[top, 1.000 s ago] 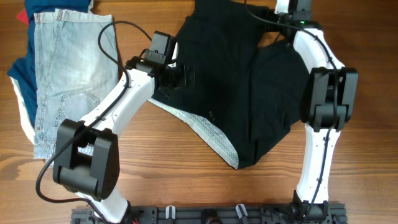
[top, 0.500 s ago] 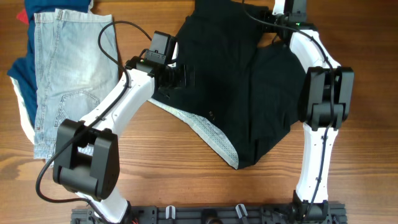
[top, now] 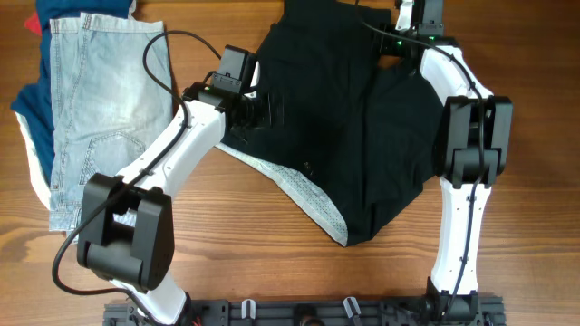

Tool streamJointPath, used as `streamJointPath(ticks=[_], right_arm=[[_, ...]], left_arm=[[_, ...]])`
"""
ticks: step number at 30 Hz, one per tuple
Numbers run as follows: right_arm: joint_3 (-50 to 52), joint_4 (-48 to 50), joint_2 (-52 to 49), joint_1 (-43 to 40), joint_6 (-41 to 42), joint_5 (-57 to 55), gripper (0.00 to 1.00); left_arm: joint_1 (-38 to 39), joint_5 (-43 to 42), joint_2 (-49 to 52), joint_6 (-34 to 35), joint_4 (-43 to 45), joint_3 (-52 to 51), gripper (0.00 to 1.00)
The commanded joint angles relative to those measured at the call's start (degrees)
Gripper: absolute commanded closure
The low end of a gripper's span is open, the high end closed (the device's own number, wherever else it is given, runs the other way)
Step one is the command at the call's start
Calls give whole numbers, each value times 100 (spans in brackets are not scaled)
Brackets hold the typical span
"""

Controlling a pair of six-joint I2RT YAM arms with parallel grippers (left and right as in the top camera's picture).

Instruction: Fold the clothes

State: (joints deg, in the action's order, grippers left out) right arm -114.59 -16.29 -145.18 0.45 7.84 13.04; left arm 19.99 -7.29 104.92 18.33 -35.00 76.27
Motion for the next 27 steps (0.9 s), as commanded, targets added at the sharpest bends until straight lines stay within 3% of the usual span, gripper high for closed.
streamJointPath(ticks=[1,5,10,14,16,27], right_arm=[[59,-219,-212,74,400,256,27],[59,-275,-238,181,479,529,31],[59,-245,-236,236,664,715,73],[57,-245,-232,118,785,614,91],[57,-293,-212,-22,901,529,96],[57,-1292,-28,-1578,1235,22,96]], left_arm=[[15,55,-66,55,4,68,0],[15,55,-66,52,4,68,0],[15,55,-66,52,2,68,0],[15,55,-66,52,2,68,0],[15,55,-66,55,4,68,0],[39,31,9,81,94,68,0]])
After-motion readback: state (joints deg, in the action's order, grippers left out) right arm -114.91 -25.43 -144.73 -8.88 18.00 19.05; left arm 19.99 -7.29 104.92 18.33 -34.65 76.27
